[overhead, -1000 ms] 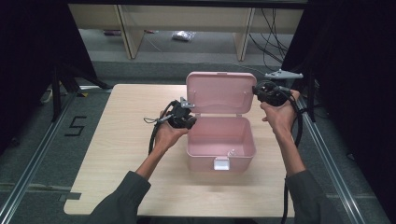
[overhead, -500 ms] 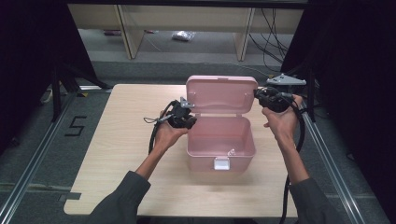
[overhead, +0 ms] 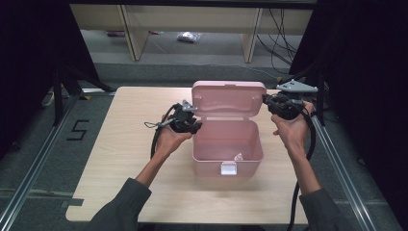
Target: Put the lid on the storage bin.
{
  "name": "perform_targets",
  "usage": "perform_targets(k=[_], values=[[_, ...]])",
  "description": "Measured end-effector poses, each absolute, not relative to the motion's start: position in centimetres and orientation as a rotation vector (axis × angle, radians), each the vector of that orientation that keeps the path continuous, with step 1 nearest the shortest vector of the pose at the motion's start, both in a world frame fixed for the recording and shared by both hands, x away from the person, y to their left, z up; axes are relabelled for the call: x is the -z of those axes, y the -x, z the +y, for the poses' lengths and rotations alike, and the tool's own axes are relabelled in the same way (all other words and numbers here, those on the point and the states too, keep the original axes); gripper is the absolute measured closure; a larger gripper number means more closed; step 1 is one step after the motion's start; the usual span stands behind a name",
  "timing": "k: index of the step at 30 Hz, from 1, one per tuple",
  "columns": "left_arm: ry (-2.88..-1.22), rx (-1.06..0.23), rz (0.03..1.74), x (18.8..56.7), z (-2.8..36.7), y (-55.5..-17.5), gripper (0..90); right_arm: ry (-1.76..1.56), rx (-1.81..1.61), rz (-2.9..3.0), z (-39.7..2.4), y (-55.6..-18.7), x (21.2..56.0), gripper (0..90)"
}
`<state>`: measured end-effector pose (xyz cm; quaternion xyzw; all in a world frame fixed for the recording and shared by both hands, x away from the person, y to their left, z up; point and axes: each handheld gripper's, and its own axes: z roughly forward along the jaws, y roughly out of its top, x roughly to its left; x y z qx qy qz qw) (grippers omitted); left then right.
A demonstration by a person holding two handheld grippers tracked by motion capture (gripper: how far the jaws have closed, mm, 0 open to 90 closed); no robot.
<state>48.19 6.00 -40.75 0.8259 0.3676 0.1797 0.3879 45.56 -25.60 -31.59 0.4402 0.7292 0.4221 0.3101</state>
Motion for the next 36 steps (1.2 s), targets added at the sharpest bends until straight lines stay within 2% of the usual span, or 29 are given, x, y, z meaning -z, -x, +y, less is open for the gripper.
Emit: perform_targets(k=[9, 15, 19, 36], values=[[-2.090, -0.404, 0.928, 39.5, 7.2, -46.8, 54.3, -1.161, -1.105, 1.934, -25.6, -45.0, 31.6, 87.9], [-2.089, -0.389, 0.926, 39.5, 7.5, -46.1, 52.1, -1.133, -1.099, 1.933, -25.7, -44.4, 31.7, 87.9], [-2.033, -0.332, 0.937, 39.7, 8.0, -45.9, 50.3, -1.139, -1.107, 1.945, -25.8, -43.9, 31.8, 87.9], [-2.057, -0.312, 0.875, 38.9, 9.1, -43.1, 42.7, -1.079, -1.083, 1.966, -26.0, -42.4, 32.2, 87.6]])
